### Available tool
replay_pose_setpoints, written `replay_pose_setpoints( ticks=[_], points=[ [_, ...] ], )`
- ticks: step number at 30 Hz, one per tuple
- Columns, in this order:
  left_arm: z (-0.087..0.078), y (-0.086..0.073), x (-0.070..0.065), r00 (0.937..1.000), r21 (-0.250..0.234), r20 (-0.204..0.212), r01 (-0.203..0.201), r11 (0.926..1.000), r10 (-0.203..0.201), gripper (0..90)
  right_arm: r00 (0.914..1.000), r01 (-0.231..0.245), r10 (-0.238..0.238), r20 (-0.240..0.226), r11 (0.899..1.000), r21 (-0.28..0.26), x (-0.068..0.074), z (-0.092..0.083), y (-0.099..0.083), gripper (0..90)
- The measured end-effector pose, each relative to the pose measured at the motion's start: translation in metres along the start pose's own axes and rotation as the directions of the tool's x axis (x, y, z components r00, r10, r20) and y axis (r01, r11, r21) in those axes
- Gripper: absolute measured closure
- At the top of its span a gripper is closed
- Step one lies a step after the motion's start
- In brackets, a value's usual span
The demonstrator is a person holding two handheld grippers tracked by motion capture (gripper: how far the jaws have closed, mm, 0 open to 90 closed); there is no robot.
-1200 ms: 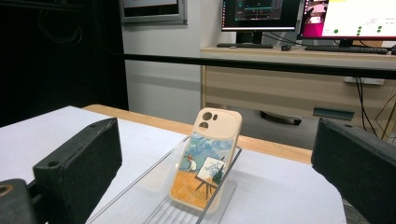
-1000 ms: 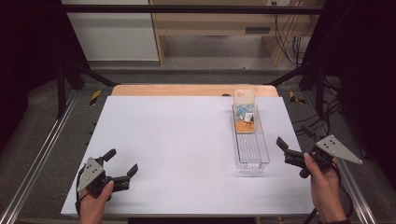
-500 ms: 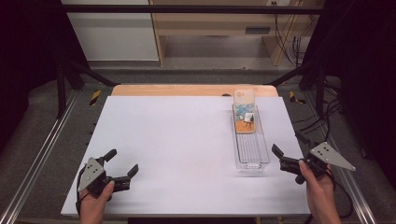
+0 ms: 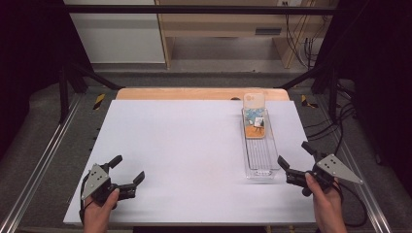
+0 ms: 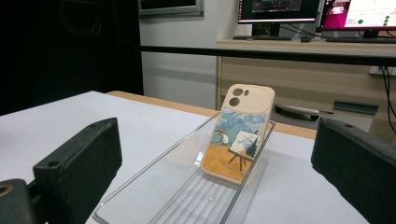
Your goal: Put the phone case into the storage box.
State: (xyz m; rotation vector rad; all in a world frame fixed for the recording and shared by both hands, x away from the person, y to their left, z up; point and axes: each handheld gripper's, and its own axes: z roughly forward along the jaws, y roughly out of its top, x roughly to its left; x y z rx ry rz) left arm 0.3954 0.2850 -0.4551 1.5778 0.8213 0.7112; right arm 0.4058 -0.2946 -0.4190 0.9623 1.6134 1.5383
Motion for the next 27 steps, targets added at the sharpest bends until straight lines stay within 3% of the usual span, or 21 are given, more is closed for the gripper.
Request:
replay_pose_setpoints(
  ticks=[14, 27],
  points=[
    [0.000, 0.000, 0.000, 1.0000, -0.003, 0.003, -0.005, 1.0000, 0.005, 1.1, 0.9996, 0.006, -0.007, -0.028, 1.000, -0.021, 0.013, 0.000, -0.009, 2.3],
    [0.000, 0.000, -0.001, 0.9998, -0.006, 0.016, -0.015, 0.9999, 0.015, 1.1, 0.9966, 0.022, -0.025, -0.078, 0.999, -0.036, 0.027, 0.013, -0.012, 2.1]
  ],
)
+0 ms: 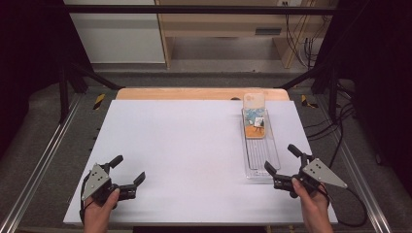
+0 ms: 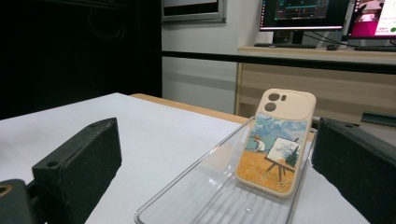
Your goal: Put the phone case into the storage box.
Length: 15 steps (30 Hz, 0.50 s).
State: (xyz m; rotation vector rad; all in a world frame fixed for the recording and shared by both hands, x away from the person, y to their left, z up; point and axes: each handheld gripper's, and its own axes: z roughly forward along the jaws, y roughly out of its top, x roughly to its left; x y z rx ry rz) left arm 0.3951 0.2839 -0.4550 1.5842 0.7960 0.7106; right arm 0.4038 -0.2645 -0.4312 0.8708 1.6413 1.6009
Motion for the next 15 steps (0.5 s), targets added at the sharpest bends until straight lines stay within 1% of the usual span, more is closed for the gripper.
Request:
replay_pose_setpoints(
  ticks=[7, 15],
  points=[
    [0.000, 0.000, 0.000, 1.0000, 0.002, 0.006, 0.001, 1.0000, -0.001, 1.1, 0.9994, -0.005, 0.005, -0.035, 1.000, 0.007, 0.005, 0.006, 0.000, 2.2],
    [0.000, 0.000, 0.000, 0.9999, 0.002, 0.012, 0.003, 1.0000, -0.003, 1.1, 0.9987, -0.012, 0.013, -0.050, 1.000, 0.023, 0.008, 0.013, -0.002, 2.3]
  ],
)
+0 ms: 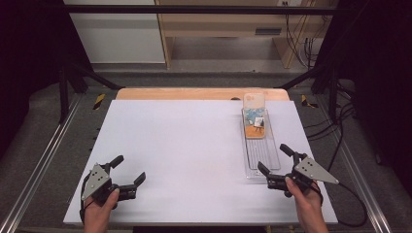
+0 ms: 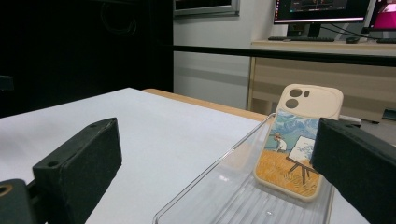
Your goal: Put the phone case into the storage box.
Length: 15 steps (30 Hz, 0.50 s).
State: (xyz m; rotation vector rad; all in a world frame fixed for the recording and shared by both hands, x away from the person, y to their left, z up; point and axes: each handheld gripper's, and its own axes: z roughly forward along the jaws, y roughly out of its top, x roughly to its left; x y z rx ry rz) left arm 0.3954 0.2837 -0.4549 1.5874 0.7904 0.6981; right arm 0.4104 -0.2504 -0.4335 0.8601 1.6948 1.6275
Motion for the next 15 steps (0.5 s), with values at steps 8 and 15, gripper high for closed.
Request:
replay_pose_setpoints(
  ticks=[8, 15],
  points=[
    [0.000, 0.000, 0.000, 1.0000, 0.000, 0.006, 0.001, 1.0000, -0.001, 1.1, 0.9997, -0.014, 0.014, -0.019, 1.000, 0.018, 0.003, 0.007, -0.002, 2.3],
    [0.000, 0.000, -0.001, 0.9999, 0.001, 0.011, 0.001, 1.0000, -0.001, 1.1, 0.9990, -0.037, 0.037, -0.025, 0.999, 0.021, 0.001, 0.011, -0.004, 2.4]
  ],
)
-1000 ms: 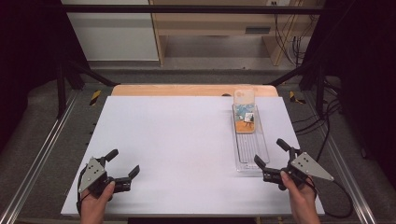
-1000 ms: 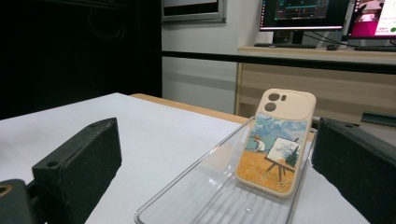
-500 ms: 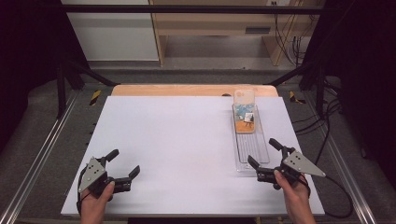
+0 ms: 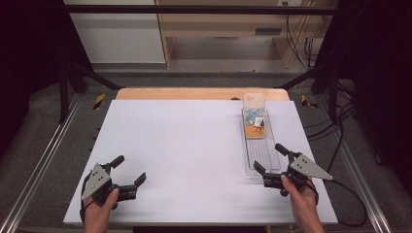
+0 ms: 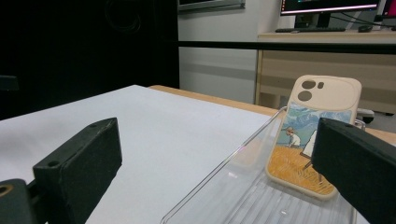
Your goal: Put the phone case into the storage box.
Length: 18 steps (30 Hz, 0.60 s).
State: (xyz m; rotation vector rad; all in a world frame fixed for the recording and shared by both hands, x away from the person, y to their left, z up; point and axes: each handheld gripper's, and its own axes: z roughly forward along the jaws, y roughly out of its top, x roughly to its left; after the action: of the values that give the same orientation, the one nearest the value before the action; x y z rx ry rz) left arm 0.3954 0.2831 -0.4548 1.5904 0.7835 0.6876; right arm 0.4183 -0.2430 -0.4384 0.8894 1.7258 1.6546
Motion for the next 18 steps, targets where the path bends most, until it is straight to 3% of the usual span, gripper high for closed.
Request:
replay_pose_setpoints(
  ticks=[18],
  points=[
    [0.002, 0.000, -0.003, 0.9996, -0.007, 0.027, -0.009, 0.9999, 0.009, 1.1, 0.9990, -0.045, 0.045, -0.003, 0.998, 0.032, -0.003, 0.012, -0.004, 2.8]
  ],
)
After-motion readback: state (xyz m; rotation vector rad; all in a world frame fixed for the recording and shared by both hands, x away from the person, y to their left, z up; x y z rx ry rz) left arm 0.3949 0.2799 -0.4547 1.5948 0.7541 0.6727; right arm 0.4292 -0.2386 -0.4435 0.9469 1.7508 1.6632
